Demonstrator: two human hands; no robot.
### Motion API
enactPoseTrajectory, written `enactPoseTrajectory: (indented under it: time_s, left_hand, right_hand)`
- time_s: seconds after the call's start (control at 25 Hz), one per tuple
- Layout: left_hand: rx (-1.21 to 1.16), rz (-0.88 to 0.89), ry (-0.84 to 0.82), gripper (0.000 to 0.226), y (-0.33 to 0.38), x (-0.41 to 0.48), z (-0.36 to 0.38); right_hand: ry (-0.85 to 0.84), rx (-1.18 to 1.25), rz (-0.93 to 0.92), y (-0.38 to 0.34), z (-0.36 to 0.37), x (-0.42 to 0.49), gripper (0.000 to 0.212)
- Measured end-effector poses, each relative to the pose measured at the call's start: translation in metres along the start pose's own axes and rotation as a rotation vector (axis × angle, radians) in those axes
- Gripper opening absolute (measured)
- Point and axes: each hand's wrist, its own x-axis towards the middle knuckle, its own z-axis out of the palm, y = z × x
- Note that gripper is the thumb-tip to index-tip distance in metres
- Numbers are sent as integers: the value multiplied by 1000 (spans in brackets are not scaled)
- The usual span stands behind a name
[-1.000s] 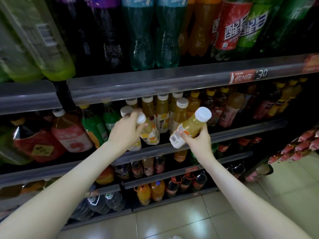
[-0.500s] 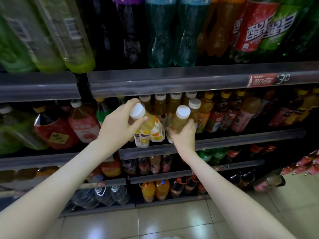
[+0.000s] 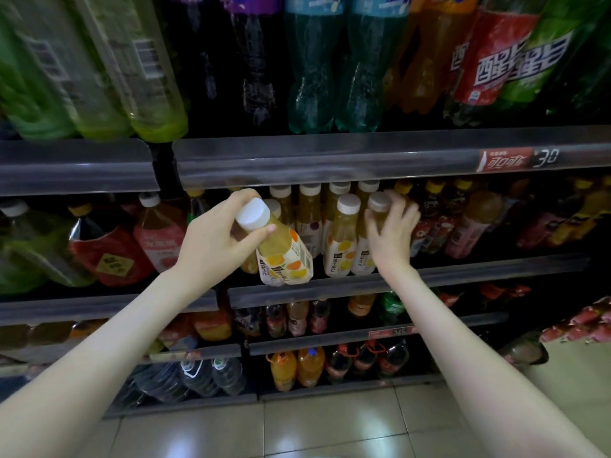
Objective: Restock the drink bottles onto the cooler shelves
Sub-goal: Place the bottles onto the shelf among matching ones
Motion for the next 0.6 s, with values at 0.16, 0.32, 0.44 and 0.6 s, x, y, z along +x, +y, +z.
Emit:
enactPoseTrajectory:
  time_s: [0.16, 0.32, 0.44, 0.6]
  left_hand:
    - [-20, 8, -18, 58, -3, 6, 0]
    - [22, 15, -52, 62, -12, 3, -2]
    - [65, 41, -87, 65, -20, 1, -1]
    - [96, 69, -178, 69, -23, 3, 10]
  right_hand:
    - [-335, -108, 47, 4, -12, 27, 46]
    - [-291, -53, 16, 17, -33, 17, 47]
    - [-129, 71, -1, 13, -61, -2, 43]
    - [-262, -9, -53, -23, -88, -15, 44]
